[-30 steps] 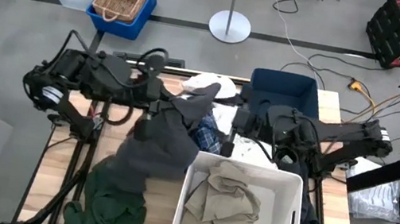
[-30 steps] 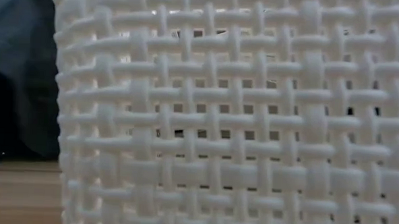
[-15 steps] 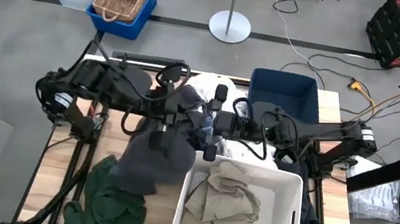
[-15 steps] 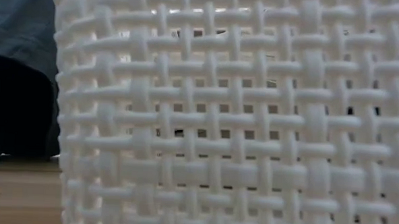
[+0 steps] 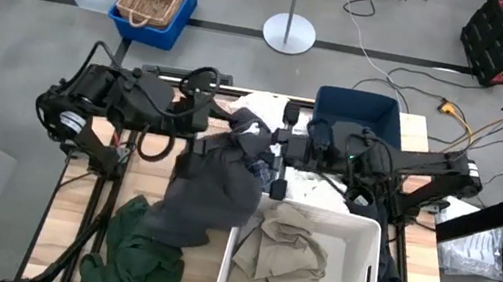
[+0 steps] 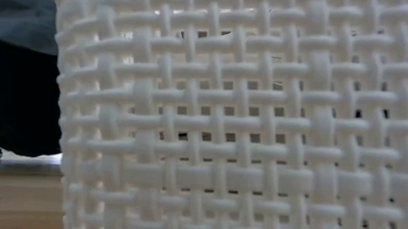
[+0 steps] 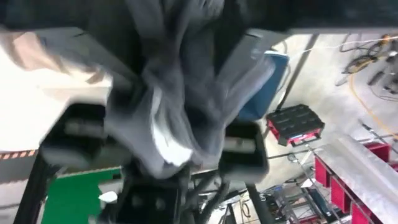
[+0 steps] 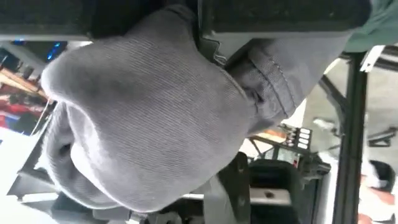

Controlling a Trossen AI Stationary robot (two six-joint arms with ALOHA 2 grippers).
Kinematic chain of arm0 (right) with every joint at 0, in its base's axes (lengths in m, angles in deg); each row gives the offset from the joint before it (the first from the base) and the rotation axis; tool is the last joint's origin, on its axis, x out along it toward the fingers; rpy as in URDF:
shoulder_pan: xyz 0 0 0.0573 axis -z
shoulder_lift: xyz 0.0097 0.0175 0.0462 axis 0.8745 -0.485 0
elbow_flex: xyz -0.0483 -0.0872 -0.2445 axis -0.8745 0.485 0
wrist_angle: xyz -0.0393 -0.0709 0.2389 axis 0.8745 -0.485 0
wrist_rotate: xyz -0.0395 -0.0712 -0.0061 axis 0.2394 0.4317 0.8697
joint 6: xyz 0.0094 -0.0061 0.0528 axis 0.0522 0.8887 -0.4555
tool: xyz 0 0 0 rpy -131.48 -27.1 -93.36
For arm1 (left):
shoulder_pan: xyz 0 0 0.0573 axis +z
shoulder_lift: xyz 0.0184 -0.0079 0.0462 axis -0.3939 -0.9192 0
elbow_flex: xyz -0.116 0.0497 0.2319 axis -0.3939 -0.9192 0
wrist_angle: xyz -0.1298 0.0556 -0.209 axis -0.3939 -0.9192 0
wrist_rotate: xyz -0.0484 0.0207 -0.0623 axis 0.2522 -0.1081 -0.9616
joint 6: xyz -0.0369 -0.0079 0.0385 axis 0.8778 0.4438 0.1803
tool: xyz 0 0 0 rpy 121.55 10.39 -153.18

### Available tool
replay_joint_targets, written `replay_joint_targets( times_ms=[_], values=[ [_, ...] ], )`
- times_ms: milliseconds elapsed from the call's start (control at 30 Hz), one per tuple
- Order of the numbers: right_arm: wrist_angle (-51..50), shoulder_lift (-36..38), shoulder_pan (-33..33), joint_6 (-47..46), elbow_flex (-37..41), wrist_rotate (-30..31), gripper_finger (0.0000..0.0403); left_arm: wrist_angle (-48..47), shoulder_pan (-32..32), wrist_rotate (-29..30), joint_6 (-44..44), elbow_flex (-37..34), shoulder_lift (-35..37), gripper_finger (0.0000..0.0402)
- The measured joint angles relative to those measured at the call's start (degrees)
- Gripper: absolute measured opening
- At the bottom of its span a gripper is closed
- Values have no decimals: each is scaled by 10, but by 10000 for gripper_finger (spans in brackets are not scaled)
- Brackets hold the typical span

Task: Sort clothes
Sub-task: Put the gray shorts into the white bin

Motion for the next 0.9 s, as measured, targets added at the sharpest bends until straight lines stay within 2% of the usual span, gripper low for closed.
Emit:
replay_joint_targets(
  times_ms=[133,267,500,567,667,767,833,900],
  values=[
    [-52,17,-20,-16,-39,-12,37,-18,-1,7,-25,0,16,238],
    [-92,28,-53,-23,-97,-21,37,-34,0,21,-42,0,36,270],
    [-224,23,-122,-98,-219,-96,37,-73,0,62,-27,0,63,288],
    [-257,26,-146,-87,-249,-105,37,-78,0,62,-14,0,68,288],
    [-318,32,-192,-56,-291,-102,37,-89,0,62,1,0,73,288],
    [-403,33,-224,-67,-341,-94,37,-104,0,62,18,0,75,288],
    [-465,33,-237,-94,-363,-61,36,-111,0,62,30,0,75,288],
    [-540,35,-242,-129,-372,-1,36,-117,0,62,39,0,74,288]
  ],
)
